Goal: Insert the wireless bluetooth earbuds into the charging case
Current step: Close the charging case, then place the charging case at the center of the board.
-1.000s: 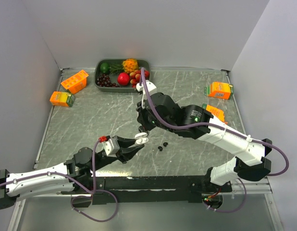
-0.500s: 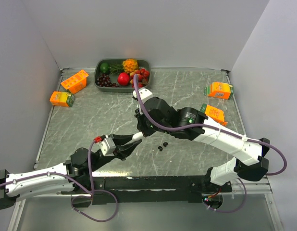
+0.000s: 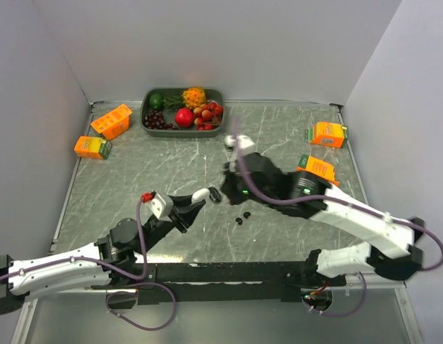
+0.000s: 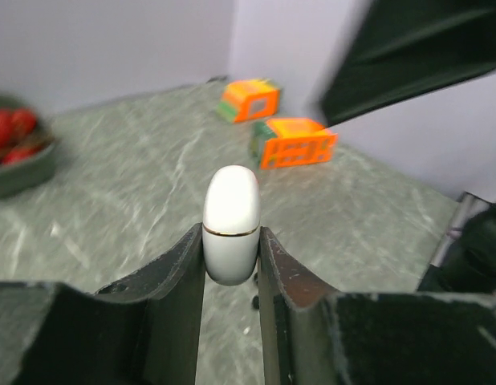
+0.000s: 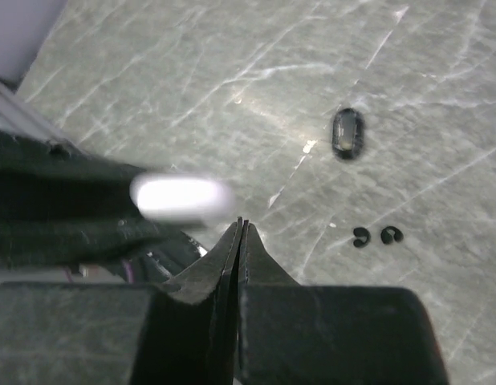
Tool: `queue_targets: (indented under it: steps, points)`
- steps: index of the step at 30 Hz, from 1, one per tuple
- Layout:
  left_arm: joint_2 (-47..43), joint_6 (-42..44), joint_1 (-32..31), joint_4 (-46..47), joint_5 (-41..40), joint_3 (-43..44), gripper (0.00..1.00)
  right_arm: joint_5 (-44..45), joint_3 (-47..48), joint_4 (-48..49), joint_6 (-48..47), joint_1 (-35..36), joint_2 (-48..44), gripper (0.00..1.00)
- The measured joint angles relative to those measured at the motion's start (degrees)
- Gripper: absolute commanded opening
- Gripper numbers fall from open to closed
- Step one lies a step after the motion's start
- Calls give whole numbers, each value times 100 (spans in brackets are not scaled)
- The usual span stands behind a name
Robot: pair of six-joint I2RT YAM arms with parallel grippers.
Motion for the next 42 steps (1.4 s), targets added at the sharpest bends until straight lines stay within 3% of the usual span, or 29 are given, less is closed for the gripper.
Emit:
queue_targets:
  steps: [6, 9, 13, 16, 22, 27, 37, 42]
  points:
    - [262, -1683, 1311, -1274, -96, 61, 1, -243, -1502, 269, 402, -874, -1429, 3]
    - [1091, -2459, 2476, -1681, 584, 328, 1, -452, -1816, 470, 490, -876, -1537, 3]
    - [2702, -3226, 4142, -1585, 2098, 673, 1, -645, -2159, 706, 520, -872, -1344, 3]
    - [3821, -3499, 4883, -1429, 3123, 933, 1, -754, -2332, 769, 498, -874, -1283, 3]
    - [5648, -3613, 5582, -1121, 4570, 1978, 1, -986, -2457, 1086, 393, -903, -1252, 3]
    - [6546, -3585, 5853, -1086, 5141, 2813, 3, -1078, -2472, 1196, 293, -938, -1180, 4]
    - [7464, -3432, 6015, -1513, 5453, 3228, 26, -1145, -2472, 1233, 138, -1034, -1178, 11]
    - [7471, -3410, 6033, -1604, 5442, 3276, 34, -1163, -2472, 1233, 87, -1071, -1180, 21]
